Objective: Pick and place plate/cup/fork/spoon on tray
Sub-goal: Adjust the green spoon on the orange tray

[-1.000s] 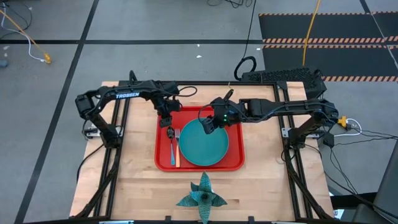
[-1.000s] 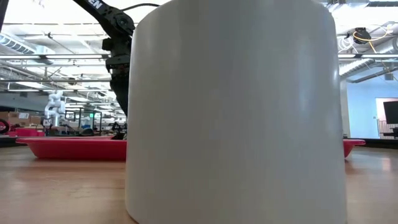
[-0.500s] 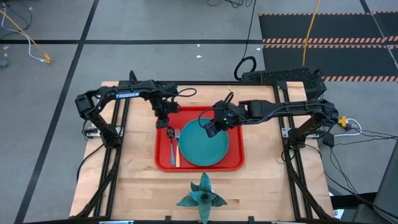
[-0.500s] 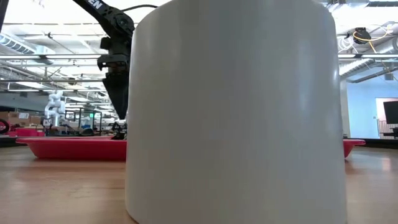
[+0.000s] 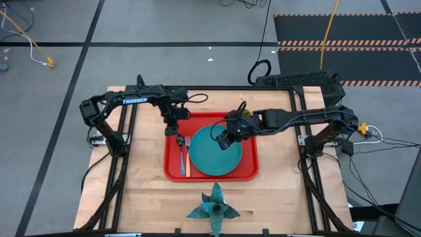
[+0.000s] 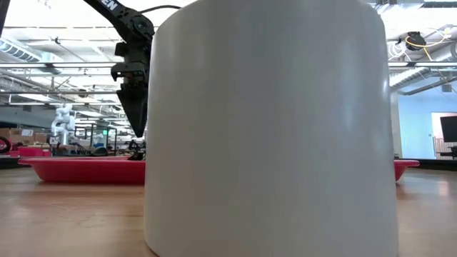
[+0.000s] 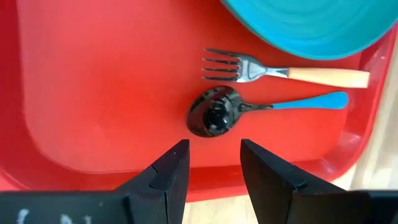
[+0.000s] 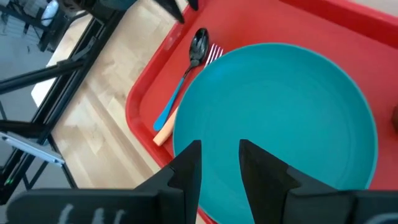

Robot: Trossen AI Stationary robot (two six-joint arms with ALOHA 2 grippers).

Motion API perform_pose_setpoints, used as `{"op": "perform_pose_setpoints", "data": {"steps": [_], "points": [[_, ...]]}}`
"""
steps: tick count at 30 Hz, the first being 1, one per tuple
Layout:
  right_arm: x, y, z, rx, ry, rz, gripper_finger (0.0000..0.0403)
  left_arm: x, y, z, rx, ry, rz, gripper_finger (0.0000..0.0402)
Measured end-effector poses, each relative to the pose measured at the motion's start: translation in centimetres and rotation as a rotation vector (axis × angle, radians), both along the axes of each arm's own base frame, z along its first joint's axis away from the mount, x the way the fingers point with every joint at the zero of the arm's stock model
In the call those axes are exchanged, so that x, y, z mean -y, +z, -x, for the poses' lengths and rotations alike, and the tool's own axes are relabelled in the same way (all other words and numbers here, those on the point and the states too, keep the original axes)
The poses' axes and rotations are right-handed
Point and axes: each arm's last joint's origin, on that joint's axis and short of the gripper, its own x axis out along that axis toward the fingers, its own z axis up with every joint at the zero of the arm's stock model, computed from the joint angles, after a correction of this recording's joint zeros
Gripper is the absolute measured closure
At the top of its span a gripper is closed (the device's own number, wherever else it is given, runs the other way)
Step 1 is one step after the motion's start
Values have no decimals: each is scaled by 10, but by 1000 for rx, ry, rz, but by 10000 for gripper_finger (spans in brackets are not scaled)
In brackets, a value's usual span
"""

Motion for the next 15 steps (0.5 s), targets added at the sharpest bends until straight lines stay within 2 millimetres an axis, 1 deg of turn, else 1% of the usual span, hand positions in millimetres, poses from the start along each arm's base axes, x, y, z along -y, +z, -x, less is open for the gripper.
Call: {"op": "perform_pose_setpoints", "data": {"steps": [4,7,11,15], "points": [[-3,0,1,-5,-4,-9,303,-1,0,-3,6,7,-53,257],[-3,-1,1,-15,-14,-15,303,2,0,-7,2,-3,-89,257],[-3,-2,2,-29,-27,-24,303,11,-1,-13,-11,-24,-132,257],[-3,-3,3,-40,-30,-26,303,25,-1,-19,-9,-77,-139,257]]}}
